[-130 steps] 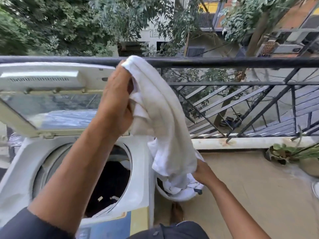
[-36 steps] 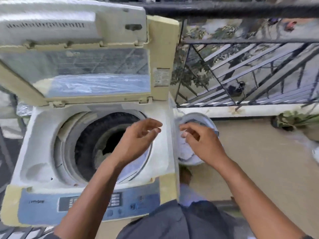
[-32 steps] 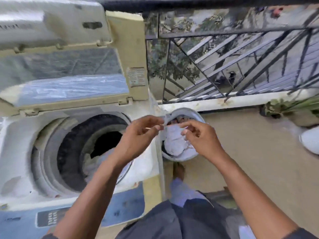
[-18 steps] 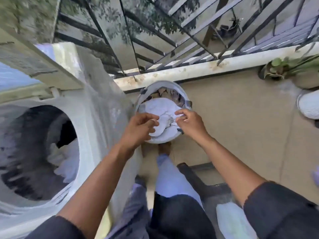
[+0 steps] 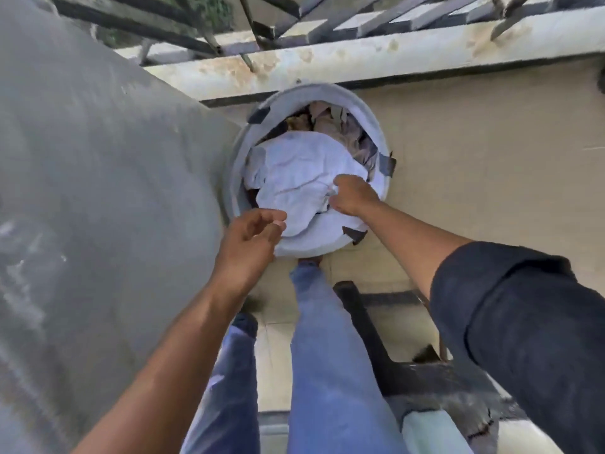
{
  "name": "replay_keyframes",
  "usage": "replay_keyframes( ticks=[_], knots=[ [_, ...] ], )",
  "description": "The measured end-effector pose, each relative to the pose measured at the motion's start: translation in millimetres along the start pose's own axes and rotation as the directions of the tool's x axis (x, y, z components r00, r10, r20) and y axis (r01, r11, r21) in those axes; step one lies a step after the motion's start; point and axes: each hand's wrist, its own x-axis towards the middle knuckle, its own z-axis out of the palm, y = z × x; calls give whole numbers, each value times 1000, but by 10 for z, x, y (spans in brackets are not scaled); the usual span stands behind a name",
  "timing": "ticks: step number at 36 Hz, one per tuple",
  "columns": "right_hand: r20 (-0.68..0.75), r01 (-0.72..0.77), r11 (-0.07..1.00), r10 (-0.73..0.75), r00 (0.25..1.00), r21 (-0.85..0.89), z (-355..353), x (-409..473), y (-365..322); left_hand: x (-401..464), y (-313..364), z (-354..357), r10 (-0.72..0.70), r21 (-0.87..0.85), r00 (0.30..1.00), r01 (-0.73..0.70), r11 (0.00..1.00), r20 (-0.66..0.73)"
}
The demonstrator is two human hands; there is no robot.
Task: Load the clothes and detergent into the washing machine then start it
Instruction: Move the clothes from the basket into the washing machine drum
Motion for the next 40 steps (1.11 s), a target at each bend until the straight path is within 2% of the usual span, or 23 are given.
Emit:
replay_keyframes(
  ticks=[5,10,18,23,27,33,38,40],
  knots=[
    [-90,-56,978,38,995,-200,75,387,27,165,-5,21,-36,2,999,36,999,-28],
    [-150,-73,973,40,988,-221,109,547,8,262,-24,1,-41,10,998,41,999,-54],
    [-256,48,999,-48,965,-9,-64,-134,-226,70,53,-94,56,114,998,-55,992,1],
    [-315,218,965,-163,935,148,-266,-940,-481,-304,211,-219,108,227,992,-122,966,72],
    [-319,330,922,-256,912,202,-514,-1654,-811,-722,331,-384,166,404,980,-196,894,108],
    [-338,455,826,-346,875,333,-980,-2787,-1334,-1300,358,-712,309,611,940,-332,719,147],
    [-466,601,669,-403,788,437,-1361,-3572,-1688,-1650,364,-961,383,635,896,-434,640,226],
    [-526,650,611,-405,747,452,-1469,-3860,-1802,-1800,412,-1077,431,590,860,-503,631,272]
  ],
)
